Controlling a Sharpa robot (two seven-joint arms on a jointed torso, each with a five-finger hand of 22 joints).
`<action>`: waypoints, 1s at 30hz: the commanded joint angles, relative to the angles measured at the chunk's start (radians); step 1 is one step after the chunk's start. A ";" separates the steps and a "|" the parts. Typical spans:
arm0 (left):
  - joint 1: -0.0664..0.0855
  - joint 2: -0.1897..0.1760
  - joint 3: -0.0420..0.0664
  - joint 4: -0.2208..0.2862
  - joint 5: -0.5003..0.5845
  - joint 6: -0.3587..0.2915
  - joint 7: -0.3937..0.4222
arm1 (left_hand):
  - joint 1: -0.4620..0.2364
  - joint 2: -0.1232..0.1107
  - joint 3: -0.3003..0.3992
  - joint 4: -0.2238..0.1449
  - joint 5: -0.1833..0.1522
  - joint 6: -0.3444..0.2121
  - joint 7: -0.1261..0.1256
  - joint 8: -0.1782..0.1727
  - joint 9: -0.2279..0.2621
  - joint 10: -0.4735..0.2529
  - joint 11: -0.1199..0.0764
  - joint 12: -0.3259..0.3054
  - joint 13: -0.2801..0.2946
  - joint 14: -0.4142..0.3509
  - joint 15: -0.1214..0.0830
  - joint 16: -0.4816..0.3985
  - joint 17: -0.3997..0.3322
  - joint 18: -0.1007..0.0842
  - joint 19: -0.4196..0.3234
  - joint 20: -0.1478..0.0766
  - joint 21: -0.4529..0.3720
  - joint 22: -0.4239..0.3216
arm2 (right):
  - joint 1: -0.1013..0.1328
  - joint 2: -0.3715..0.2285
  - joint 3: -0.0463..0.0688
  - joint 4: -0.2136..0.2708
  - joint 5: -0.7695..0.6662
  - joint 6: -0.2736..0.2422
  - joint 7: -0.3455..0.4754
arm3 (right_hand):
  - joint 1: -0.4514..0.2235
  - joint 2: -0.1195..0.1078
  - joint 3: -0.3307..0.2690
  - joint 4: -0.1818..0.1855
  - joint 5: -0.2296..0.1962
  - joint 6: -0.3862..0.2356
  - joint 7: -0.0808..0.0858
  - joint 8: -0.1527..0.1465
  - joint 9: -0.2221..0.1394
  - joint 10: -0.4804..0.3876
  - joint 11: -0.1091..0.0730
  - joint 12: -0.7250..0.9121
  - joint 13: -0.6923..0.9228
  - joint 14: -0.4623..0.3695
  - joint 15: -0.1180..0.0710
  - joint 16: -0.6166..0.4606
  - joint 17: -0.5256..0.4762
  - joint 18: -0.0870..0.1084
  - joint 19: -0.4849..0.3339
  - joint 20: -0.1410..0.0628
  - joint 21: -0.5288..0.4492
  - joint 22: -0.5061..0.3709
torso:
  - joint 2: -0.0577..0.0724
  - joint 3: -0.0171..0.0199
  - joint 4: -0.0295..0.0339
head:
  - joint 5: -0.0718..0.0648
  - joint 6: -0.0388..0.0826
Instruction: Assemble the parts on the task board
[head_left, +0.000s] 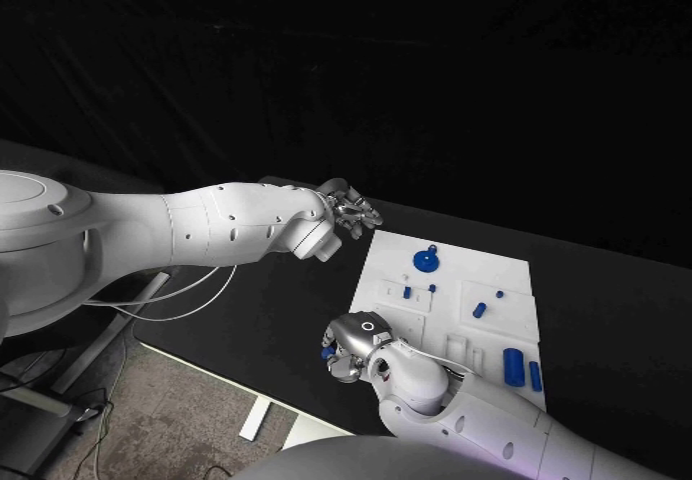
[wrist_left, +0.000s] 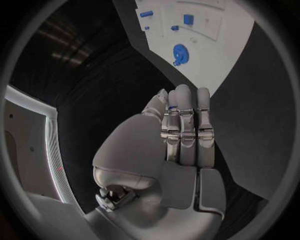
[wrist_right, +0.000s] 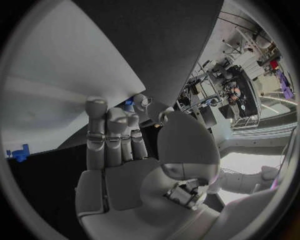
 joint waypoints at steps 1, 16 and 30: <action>0.002 0.001 0.001 0.003 0.005 0.011 0.005 | -0.007 -0.007 -0.001 0.009 0.003 -0.007 0.002 -0.005 0.001 -0.008 0.002 0.006 0.000 -0.001 0.008 -0.006 -0.001 0.001 -0.004 0.005 -0.004 -0.002 | -0.001 -0.003 -0.001 -0.002 0.003 -0.045 0.004 | -0.006 0.005 0.009 0.002 0.000 0.009 0.002 0.006 0.004 0.000 -0.005 -0.004 -0.002 -0.001 -0.009 -0.007 -0.001 -0.002 -0.003 -0.005 0.004 0.061 | 0.000 -0.0001 0.0000 | -0.001 0.004; 0.002 0.001 0.001 0.002 0.004 0.018 0.000 | -0.003 -0.010 0.000 0.023 0.003 -0.011 0.002 -0.005 0.002 -0.011 0.003 0.006 0.000 -0.001 0.009 -0.008 -0.002 0.001 -0.005 0.006 -0.004 -0.010 | -0.002 -0.006 -0.001 0.002 0.018 -0.119 0.012 | 0.030 -0.013 -0.137 -0.021 0.012 0.026 -0.004 0.006 0.004 0.010 -0.007 0.000 0.001 0.003 -0.009 -0.005 0.003 -0.004 0.000 -0.005 0.007 0.060 | 0.001 0.0002 0.0007 | -0.005 0.007; 0.002 -0.013 0.001 -0.004 0.004 0.012 0.012 | -0.002 -0.017 -0.002 0.027 0.000 -0.013 0.004 -0.005 0.002 -0.012 0.003 0.006 0.000 -0.002 0.009 -0.010 -0.002 0.001 -0.005 0.007 -0.004 -0.014 | -0.002 -0.027 0.006 0.031 0.043 -0.193 0.006 | 0.049 -0.012 -0.230 -0.017 -0.009 0.028 -0.007 0.006 0.004 0.012 -0.007 -0.002 -0.001 0.006 -0.010 -0.007 0.003 -0.004 0.008 -0.005 -0.004 0.060 | 0.000 0.0004 -0.0005 | -0.015 0.013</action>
